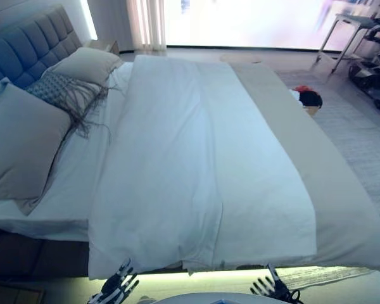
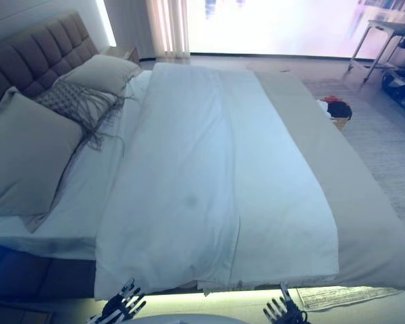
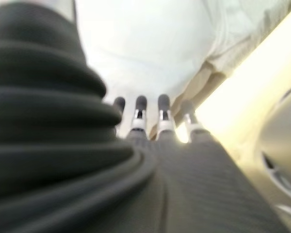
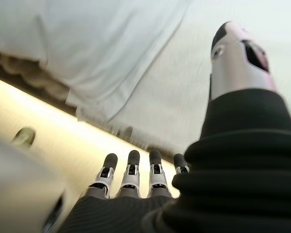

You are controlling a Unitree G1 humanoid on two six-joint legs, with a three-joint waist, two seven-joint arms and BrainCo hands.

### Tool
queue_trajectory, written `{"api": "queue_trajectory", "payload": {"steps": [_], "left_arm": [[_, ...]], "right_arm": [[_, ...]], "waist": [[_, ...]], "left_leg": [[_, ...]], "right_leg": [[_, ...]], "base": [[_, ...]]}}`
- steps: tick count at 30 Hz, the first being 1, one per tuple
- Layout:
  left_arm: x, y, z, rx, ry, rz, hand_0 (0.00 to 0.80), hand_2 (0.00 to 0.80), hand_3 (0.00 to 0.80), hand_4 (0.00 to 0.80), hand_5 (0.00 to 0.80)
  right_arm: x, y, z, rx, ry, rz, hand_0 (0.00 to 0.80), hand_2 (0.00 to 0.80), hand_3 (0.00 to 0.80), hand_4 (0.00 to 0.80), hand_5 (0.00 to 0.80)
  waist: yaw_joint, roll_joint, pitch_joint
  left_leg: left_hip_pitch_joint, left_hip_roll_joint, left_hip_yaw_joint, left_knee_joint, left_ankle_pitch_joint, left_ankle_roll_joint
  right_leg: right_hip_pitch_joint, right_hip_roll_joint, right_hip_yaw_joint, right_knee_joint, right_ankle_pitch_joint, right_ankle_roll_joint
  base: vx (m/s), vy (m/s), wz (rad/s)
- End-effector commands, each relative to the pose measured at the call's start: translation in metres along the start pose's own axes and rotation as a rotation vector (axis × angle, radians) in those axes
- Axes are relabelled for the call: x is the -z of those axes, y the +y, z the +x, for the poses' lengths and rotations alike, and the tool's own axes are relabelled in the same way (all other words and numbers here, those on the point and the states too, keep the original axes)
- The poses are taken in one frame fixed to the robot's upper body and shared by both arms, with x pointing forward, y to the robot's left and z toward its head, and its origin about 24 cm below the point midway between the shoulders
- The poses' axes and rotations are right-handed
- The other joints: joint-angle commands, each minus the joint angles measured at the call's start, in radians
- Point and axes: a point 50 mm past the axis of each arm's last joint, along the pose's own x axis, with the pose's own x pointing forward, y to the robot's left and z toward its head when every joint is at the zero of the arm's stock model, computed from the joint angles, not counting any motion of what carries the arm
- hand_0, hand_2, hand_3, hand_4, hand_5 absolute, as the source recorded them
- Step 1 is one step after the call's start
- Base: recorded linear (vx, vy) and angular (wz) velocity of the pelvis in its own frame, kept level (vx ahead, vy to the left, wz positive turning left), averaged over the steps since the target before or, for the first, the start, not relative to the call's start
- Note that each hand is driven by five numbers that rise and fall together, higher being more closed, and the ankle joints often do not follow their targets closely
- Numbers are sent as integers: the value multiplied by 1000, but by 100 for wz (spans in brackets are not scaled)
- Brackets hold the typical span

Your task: Make the bed neatly

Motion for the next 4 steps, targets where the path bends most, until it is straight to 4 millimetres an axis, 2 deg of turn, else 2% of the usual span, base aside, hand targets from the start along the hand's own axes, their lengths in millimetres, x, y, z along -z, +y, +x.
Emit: {"api": "queue_trajectory", "payload": {"steps": [1, 4], "left_arm": [[6, -20, 10, 0, 20, 85, 0, 0, 0, 0, 0], [8, -25, 11, 6, 22, 129, 0, 0, 0, 0, 0]], "right_arm": [[1, 11, 4, 0, 9, -40, 0, 0, 0, 0, 0], [1, 15, 6, -7, 1, -63, 0, 0, 0, 0, 0]], "waist": [[11, 46, 16], [10, 48, 17]], "left_leg": [[46, -34, 10, 0, -93, 62], [52, -35, 8, 0, -94, 64]], "right_leg": [[-31, 38, -4, -65, 110, -30], [-25, 41, -2, -63, 108, -32]], "base": [[66, -22, -4], [39, -14, -6]]}}
